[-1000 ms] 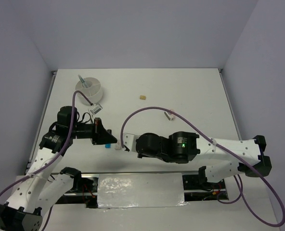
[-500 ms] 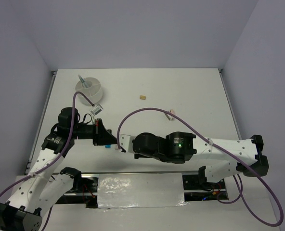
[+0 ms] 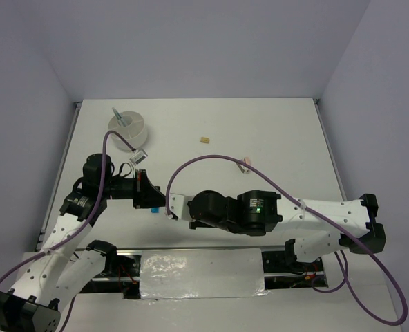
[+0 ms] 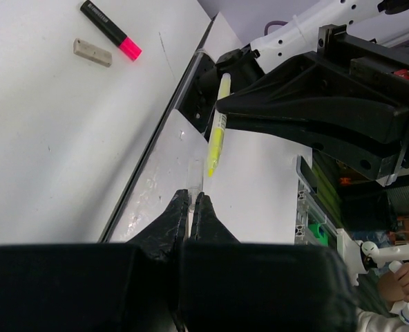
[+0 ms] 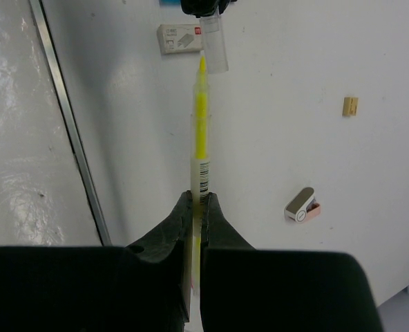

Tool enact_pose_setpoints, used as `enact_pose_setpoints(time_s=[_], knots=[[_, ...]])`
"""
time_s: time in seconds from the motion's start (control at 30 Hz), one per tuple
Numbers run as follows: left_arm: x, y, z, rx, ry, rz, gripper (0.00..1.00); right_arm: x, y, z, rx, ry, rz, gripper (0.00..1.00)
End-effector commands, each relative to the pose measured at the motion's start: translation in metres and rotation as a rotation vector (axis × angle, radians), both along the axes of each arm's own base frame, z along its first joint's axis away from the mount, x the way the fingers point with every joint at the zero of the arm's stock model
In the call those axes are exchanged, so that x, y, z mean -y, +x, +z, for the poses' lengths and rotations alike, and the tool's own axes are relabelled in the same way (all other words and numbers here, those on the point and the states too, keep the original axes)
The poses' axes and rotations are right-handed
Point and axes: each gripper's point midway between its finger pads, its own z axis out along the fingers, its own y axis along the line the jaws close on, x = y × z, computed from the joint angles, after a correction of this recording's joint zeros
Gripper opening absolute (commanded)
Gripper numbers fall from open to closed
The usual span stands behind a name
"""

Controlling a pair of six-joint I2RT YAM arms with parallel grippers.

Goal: Sort the stationery into containers
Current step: Close the pen cap on the pen.

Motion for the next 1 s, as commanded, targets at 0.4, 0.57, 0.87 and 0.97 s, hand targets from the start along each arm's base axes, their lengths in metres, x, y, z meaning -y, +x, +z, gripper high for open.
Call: enact_pose_setpoints(time_s=[0.4,0.57,0.87,0.97], knots=[[0.001,0.004,0.017,0.058,-0.014,0.022,0.0,0.013,0.007,0.004,0.038,0.031,-0.069,0.0],[0.001,0.004,0.018,0.063,-0.017,0.019,0.0,0.008,0.009,0.005,0.039,0.041,-0.076,0.0],[0.002,0.004,0.015,0.055,-0.02,0.016,0.0,0.003,0.01,0.009,0.036,0.057,-0.077,0.0],[0.002,0.003,0.014,0.054,-0.023,0.011,0.0,0.002,0.01,0.01,0.039,0.063,-0.074,0.0]])
